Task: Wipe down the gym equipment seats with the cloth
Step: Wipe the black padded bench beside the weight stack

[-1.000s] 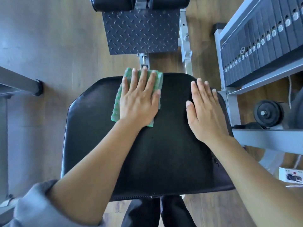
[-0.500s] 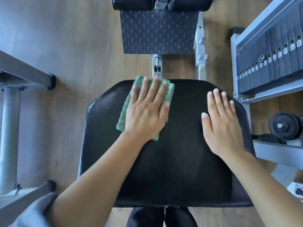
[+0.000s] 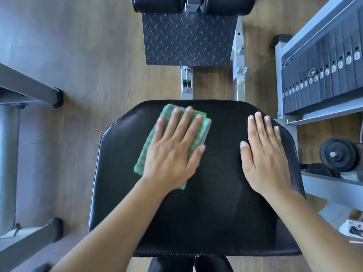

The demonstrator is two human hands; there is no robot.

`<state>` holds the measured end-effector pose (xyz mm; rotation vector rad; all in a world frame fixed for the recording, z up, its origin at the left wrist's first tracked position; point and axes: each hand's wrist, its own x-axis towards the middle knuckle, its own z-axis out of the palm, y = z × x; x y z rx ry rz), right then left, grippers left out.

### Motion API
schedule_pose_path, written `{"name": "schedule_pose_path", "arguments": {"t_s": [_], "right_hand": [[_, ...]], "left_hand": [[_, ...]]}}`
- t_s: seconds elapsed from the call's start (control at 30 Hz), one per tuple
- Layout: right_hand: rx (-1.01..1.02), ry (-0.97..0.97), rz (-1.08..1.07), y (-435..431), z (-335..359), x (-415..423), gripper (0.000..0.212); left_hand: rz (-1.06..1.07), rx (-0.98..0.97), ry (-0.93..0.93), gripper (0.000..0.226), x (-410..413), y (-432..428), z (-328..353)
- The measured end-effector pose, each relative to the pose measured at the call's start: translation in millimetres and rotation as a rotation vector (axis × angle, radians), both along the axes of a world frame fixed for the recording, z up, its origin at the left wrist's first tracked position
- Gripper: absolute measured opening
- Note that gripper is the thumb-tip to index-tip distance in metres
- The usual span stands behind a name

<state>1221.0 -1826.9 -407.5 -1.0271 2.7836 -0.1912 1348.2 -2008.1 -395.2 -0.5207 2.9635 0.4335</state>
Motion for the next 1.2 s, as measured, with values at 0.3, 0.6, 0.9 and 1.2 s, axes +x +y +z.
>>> {"name": "schedule_pose_path", "arguments": {"t_s": [0.3,0.6,0.9,1.2], "right_hand": [[-0.01,0.017,-0.004,0.3,-0.2,0.4,0.059],[-0.032,-0.05,-0.01,0.8,3.0,-1.3,0.061],[-0.168,-0.086,0.034,-81.5,34.2,50.3,0.062],[0.02,-0.013,0.054,-104.5,9.4,68.4,0.068]], "left_hand": [[0.265,-0.007,-0.076,0.064,-40.5,-6.4,-0.6],[0.264,0.143,0.047,0.065,-16.5,20.5,23.3],[0.316,0.091,-0.048,0.063,28.6,-64.4,1.5],[0.287,-0.002,-0.065,0.065,31.1,-63.0,-5.3]]}}
